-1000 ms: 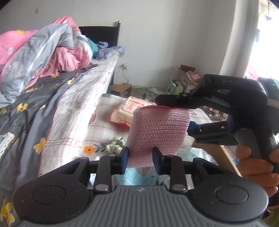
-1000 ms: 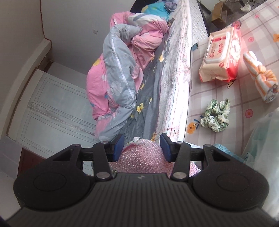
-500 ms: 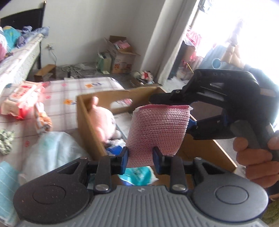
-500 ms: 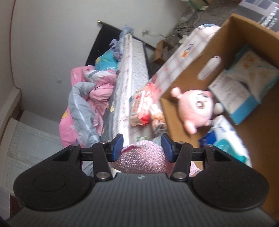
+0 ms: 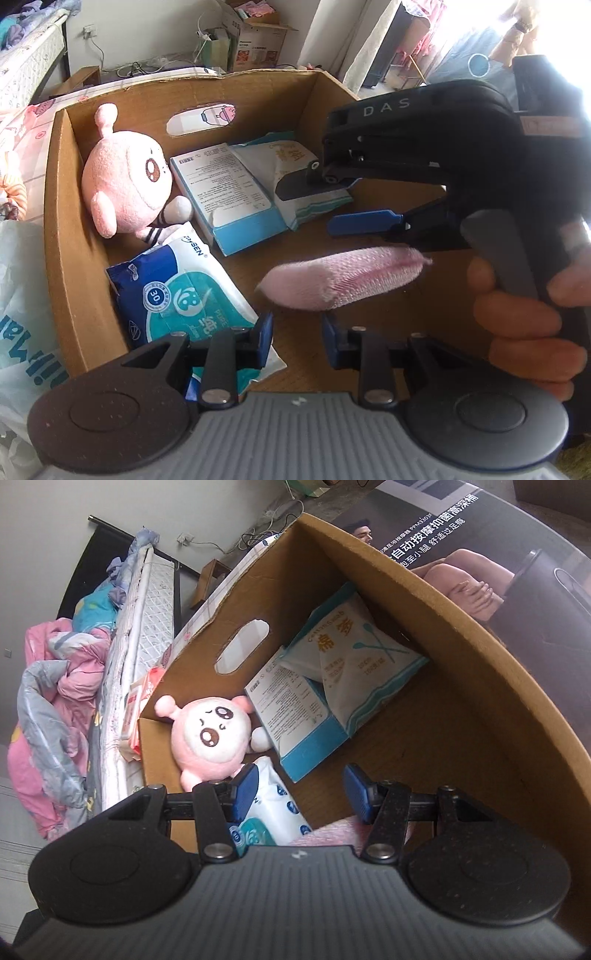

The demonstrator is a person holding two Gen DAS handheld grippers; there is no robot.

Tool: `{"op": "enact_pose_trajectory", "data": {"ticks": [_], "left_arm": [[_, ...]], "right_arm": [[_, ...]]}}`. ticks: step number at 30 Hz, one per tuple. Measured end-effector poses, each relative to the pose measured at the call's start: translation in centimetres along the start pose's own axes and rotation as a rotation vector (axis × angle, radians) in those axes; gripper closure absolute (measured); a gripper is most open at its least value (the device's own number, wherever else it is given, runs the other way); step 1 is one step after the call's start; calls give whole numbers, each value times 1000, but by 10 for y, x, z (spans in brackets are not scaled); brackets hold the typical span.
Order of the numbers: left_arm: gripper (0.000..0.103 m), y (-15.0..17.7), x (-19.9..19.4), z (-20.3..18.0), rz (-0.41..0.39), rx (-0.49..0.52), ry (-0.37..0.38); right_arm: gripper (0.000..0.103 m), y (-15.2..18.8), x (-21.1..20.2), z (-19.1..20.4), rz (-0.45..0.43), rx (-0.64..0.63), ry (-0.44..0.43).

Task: Organize soft objects
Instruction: 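Lower the pink pad into the box and open the right tool, then move the right tool out of the box to the blue checked towel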

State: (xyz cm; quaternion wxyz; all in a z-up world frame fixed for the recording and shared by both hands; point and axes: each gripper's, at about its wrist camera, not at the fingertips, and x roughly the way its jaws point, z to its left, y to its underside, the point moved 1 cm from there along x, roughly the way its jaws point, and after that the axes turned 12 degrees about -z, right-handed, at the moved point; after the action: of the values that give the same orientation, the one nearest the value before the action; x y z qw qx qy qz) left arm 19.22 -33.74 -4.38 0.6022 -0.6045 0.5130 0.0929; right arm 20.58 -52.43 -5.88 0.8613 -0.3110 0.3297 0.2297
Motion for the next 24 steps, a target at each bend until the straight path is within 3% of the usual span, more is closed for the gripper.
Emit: {"op": "enact_pose_trajectory", "data": {"ticks": [5, 11, 14, 17, 19, 24], "left_arm": [[74, -6, 2, 6, -15, -19, -46], [74, -13, -9, 15, -39, -40, -57], [67, -13, -26, 18, -71, -22, -56], [59, -12, -42, 25, -111, -13, -65], [57, -12, -57, 29, -139, -5, -60], [50, -9, -91, 38, -200, 16, -47]], "right_arm": [[49, -10, 15, 3, -45, 5, -9], [47, -11, -7, 9, -81, -48, -51], [46, -6, -25, 8, -43, -92, -38], [37, 3, -34, 1, 14, -116, 9], [31, 7, -32, -4, 56, -113, 45], [25, 19, -9, -9, 128, -116, 159]]}}
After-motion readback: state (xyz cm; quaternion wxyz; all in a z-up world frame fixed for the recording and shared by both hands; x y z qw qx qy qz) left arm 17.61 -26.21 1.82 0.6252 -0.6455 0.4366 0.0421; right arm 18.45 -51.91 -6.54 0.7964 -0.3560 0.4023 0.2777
